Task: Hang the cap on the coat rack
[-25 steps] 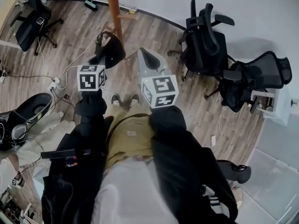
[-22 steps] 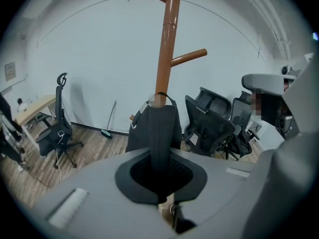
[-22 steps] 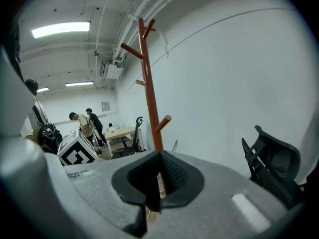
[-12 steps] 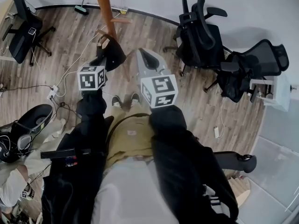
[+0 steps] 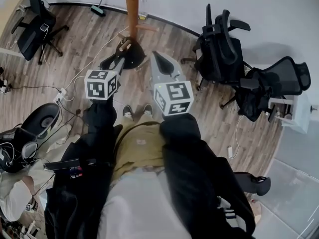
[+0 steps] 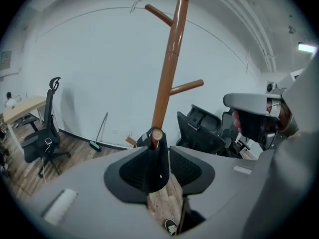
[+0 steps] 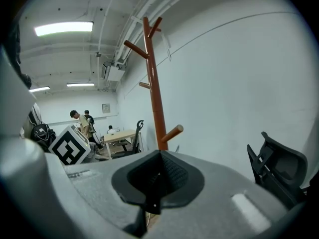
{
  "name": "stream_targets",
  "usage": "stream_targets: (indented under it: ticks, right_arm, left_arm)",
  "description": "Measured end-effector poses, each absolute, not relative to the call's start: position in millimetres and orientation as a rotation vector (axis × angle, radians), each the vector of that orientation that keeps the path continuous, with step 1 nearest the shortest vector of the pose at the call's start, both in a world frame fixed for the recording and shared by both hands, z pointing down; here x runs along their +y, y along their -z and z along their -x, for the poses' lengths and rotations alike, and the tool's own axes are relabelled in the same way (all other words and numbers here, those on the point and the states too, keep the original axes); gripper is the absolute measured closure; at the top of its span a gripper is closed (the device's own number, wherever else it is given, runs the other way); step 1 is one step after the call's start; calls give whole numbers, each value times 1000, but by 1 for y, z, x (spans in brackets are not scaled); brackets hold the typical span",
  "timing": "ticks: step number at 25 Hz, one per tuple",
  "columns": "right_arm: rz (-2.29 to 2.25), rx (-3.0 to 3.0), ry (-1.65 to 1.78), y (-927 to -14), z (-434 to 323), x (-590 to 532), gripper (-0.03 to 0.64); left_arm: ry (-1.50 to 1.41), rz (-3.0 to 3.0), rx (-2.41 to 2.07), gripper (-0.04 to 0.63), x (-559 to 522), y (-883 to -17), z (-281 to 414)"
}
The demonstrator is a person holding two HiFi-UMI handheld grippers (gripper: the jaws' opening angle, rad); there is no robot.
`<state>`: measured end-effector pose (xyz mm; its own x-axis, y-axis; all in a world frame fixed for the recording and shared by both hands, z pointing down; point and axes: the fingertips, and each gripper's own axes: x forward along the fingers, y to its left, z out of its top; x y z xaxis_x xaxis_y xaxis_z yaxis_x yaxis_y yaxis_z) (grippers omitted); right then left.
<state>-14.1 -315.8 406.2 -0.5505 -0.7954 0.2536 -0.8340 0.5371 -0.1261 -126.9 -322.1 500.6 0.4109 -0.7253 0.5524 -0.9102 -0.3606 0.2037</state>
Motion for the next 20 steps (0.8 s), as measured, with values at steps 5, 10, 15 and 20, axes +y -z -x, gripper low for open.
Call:
stream_targets:
  ticks: [5, 10, 15, 20]
  right_arm:
    - [-1367, -2652, -301, -392, 33, -322, 618]
    - [-1360, -2686, -256, -377, 38, -328, 618]
    - [-1375, -2713, -228, -363, 39, -334, 618]
    - [-1412, -2740, -198, -349, 38, -339, 620]
  left_arm:
    - [-429, -2268, -1443, 488, -332, -458, 134]
    - [-349, -2327, -1498, 540, -341, -423, 135]
    - [-274, -2378, -1550, 592, -350, -393, 130]
    - [-216, -2427, -1582, 592, -354, -372, 120]
